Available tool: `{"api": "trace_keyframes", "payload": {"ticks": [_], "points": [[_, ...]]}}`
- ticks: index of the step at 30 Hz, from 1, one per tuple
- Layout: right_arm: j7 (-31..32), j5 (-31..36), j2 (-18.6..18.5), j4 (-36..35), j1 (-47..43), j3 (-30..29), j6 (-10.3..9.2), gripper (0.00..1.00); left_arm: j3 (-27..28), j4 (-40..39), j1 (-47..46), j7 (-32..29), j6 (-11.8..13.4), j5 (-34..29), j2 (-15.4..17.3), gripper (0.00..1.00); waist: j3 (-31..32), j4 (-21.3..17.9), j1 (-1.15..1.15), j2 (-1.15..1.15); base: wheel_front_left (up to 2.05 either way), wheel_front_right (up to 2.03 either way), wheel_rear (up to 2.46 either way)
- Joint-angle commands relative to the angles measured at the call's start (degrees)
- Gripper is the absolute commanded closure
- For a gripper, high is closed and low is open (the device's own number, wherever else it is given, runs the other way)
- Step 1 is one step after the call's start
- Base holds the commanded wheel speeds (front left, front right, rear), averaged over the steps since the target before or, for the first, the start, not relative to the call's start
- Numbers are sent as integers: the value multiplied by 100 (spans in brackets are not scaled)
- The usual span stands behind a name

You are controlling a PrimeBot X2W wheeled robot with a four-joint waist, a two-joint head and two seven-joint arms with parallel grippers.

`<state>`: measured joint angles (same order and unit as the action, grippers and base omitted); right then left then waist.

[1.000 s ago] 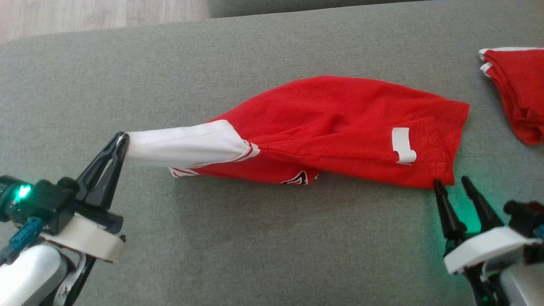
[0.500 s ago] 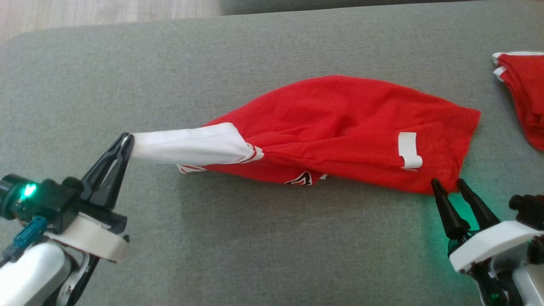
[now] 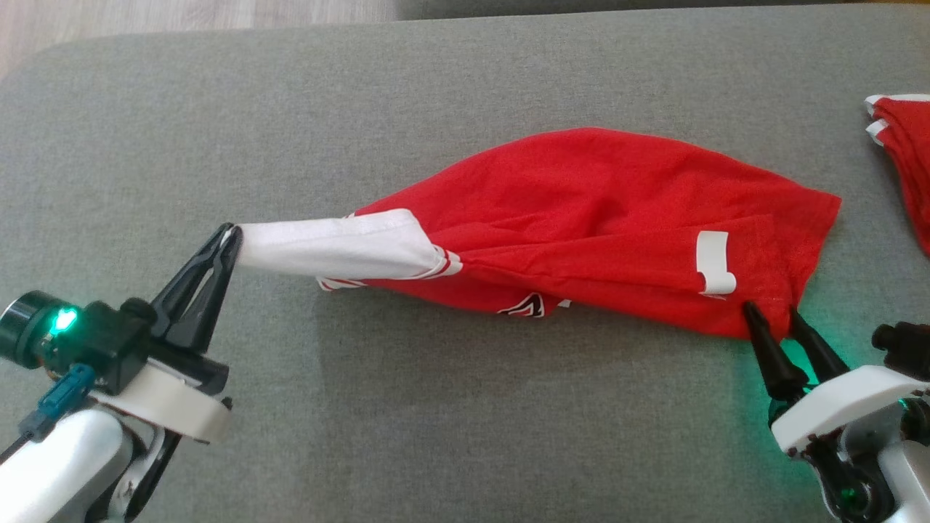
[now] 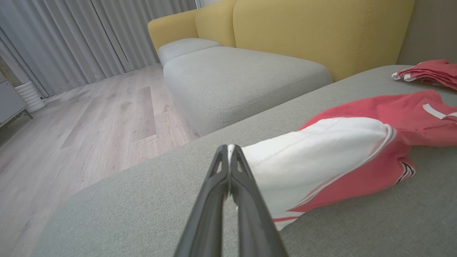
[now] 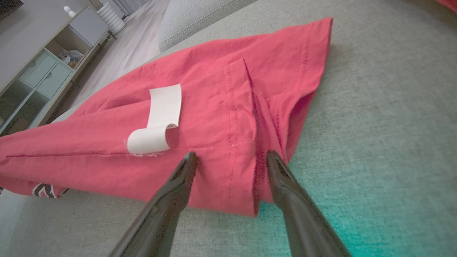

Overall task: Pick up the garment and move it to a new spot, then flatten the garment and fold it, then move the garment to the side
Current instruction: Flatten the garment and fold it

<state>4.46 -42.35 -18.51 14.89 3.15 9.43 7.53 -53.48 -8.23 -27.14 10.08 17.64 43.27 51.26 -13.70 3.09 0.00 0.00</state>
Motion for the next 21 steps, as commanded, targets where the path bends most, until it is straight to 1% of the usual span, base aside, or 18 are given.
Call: {"api": "trace_keyframes", "payload": {"ticks": [1, 2, 3, 4, 5, 6, 8, 10, 12, 14, 15, 16, 18, 21], "points": [[-105, -33, -120, -132, 166, 106, -4, 39, 282, -75, -326, 11, 1, -36, 209, 100, 7, 4, 0, 0, 0, 0, 0], [-105, -33, -120, -132, 166, 106, -4, 39, 282, -75, -326, 11, 1, -36, 209, 100, 7, 4, 0, 0, 0, 0, 0], [-136, -22, -131, -130, 173, 122, -4, 53, 280, -72, -326, 14, -1, -35, 208, 100, 13, 5, 0, 0, 0, 0, 0], [-173, -23, -130, -129, 175, 125, -4, 57, 282, -68, -325, 20, 0, -33, 207, 100, 20, 3, 0, 0, 0, 0, 0], [-205, -32, -126, -131, 176, 128, -4, 60, 282, -65, -321, 26, 1, -30, 207, 100, 29, 1, 0, 0, 0, 0, 0], [-224, -43, -124, -136, 178, 139, -4, 60, 281, -61, -315, 32, 1, -26, 207, 100, 40, -3, 0, 0, 0, 0, 0], [-246, -77, -124, -148, 183, 162, -4, 64, 279, -55, -304, 42, 5, -18, 205, 100, 55, -8, 0, 0, 0, 0, 0], [-267, -95, -142, -147, 199, 173, -4, 63, 271, -47, -300, 48, -1, -15, 196, 100, 66, -4, 0, 0, 0, 0, 0], [-289, -102, -167, -131, 225, 178, -4, 60, 260, -38, -302, 48, -13, -15, 187, 100, 77, 3, 0, 0, 0, 0, 0], [-297, -102, -191, -113, 246, 189, -4, 61, 249, -27, -310, 44, -24, -16, 177, 100, 88, 13, 0, 0, 0, 0, 0], [-298, -97, -204, -104, 254, 192, -4, 65, 243, -23, -315, 39, -29, -17, 173, 100, 92, 20, 0, 0, 0, 0, 0], [-299, -93, -216, -97, 259, 191, -4, 74, 239, -22, -320, 33, -31, -17, 170, 100, 96, 27, 0, 0, 0, 0, 0], [-300, -88, -233, -92, 260, 185, -4, 100, 236, -17, -326, 27, -32, -13, 166, 100, 106, 41, 0, 0, 0, 0, 0], [-290, -89, -262, -101, 234, 174, -4, 100, 234, -2, -316, 32, -28, -1, 168, 100, 133, 50, 0, 0, 0, 0, 0]]}}
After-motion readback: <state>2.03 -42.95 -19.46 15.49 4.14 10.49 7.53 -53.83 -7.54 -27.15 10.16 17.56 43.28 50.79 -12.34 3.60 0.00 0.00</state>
